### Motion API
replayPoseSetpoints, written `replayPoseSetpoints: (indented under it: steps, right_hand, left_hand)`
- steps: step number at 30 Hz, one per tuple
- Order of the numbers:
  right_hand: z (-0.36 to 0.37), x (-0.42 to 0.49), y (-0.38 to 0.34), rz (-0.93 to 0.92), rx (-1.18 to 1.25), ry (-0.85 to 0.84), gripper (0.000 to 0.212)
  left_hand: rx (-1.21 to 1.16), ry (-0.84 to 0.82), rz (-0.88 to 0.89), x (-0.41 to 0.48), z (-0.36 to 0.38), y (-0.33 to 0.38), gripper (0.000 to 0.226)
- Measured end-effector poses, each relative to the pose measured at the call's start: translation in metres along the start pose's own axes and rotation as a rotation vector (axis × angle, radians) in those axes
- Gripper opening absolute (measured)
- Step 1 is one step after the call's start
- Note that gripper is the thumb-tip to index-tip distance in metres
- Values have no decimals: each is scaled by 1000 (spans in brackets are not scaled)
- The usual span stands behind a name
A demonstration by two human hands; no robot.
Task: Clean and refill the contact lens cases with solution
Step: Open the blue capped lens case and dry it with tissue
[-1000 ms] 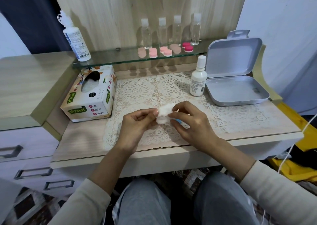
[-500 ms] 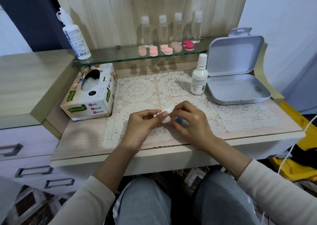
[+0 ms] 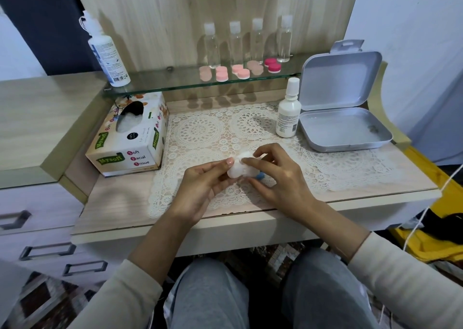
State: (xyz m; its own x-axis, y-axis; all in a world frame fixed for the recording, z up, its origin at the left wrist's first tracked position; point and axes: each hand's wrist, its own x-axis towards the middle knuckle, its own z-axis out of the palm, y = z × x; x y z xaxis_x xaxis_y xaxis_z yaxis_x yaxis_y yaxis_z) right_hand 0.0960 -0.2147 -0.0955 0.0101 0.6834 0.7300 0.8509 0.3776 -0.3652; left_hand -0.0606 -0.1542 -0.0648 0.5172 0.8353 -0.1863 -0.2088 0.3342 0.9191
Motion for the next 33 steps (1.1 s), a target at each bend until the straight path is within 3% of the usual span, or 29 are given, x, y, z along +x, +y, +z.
replayPoseSetpoints:
  steps: [5,8,10,14,18,21,27,33]
  right_hand:
    - [-1,-1,4,27,7,-5,34]
    - [-3,2,5,75,56,35,34]
    - [-3,4,4,90,56,52,34]
    - [0,8,9,125,-5,92,28]
    - [6,5,10,143,-12,104,29]
    - [9,3,5,109,1,48,29]
    - [7,1,0,23,13,-30,23]
    - [7,3,5,51,87,36,27]
  left_hand:
    - [162,152,91,1,-6,6,28]
    - [315,258,180,4,-11,11,11]
    - [365,252,218,3,-12,14,7]
    - [496,172,254,3,-20,20,29]
    - [661,-8,247,1,-21,21,21]
    - [719,-5,339,2,-15,17,20]
    - [638,31,255,6,-8,8,29]
    - [619,3,201,6,-11,15,25]
